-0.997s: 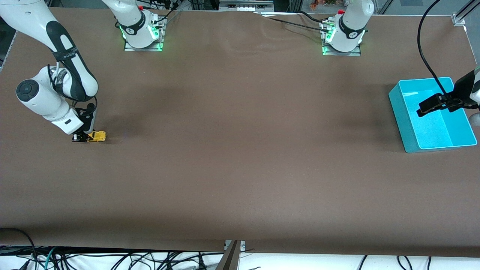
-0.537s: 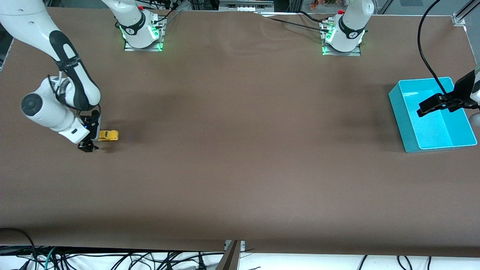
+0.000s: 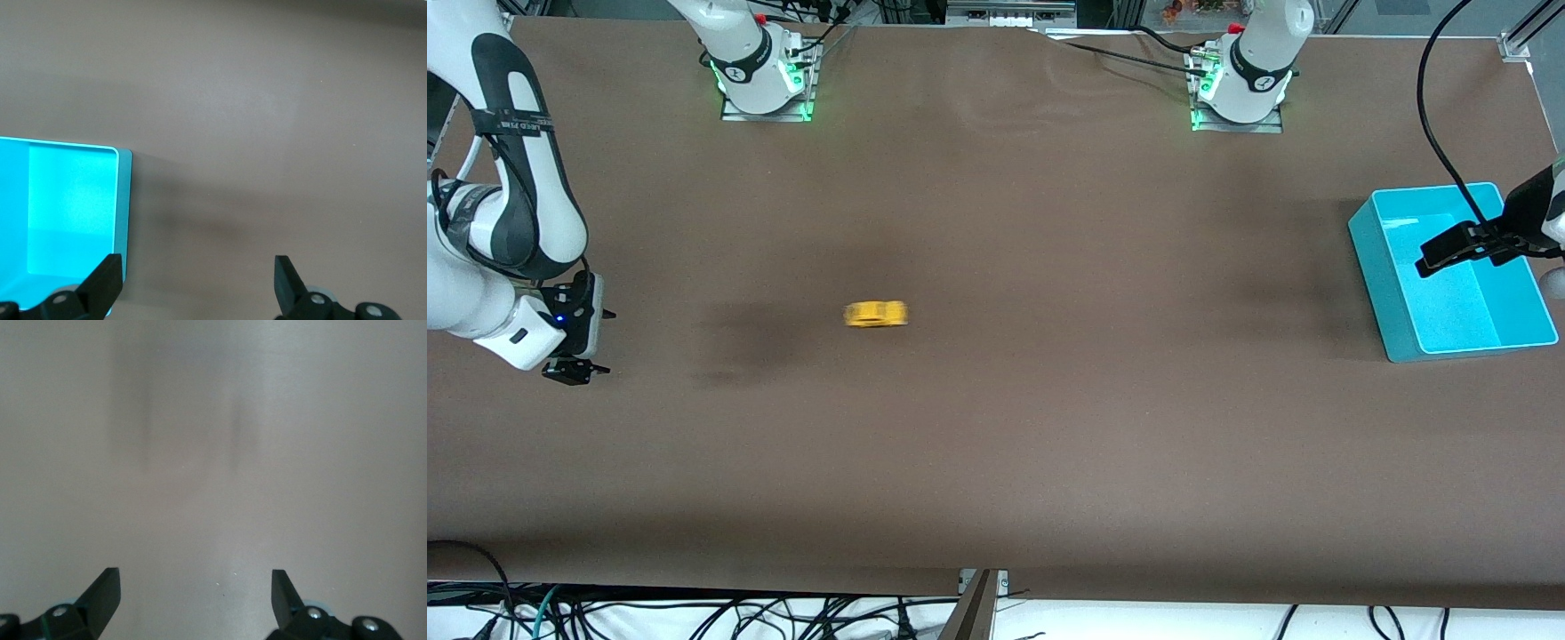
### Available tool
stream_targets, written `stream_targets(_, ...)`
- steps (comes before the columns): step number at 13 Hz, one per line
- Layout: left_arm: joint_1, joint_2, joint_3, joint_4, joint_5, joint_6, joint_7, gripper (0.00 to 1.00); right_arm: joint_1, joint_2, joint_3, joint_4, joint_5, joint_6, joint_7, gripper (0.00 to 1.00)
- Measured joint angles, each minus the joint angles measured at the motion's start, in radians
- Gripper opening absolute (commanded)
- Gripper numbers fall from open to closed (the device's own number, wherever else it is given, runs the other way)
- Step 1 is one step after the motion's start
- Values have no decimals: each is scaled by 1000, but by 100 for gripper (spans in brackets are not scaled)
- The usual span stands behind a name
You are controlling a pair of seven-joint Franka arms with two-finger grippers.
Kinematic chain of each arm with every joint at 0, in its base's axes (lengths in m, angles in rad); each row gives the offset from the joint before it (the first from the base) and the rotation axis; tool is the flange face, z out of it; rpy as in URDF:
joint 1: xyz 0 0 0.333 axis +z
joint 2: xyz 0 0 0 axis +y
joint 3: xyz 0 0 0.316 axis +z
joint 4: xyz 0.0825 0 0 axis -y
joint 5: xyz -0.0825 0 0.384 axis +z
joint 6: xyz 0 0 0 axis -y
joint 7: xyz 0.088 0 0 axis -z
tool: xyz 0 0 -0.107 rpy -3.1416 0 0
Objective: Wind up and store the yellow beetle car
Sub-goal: 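Release the car and withdraw the right gripper as it drives off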
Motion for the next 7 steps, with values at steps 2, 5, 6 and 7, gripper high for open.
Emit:
stream_targets(2, 0, 0, 0, 0, 0, 0, 0, 100, 0, -22, -1, 21, 11, -24, 84, 100)
stream_targets(5, 0, 0, 0, 0, 0, 0, 0, 100, 3, -82, 3, 107, 14, -150, 295, 100)
stream_targets(6, 0, 0, 0, 1, 0, 0, 0, 100, 8, -95, 4, 148, 15, -198, 382, 100)
stream_targets(7, 0, 0, 0, 1, 0, 0, 0, 100, 17, -103, 5, 190, 16, -241, 475, 100)
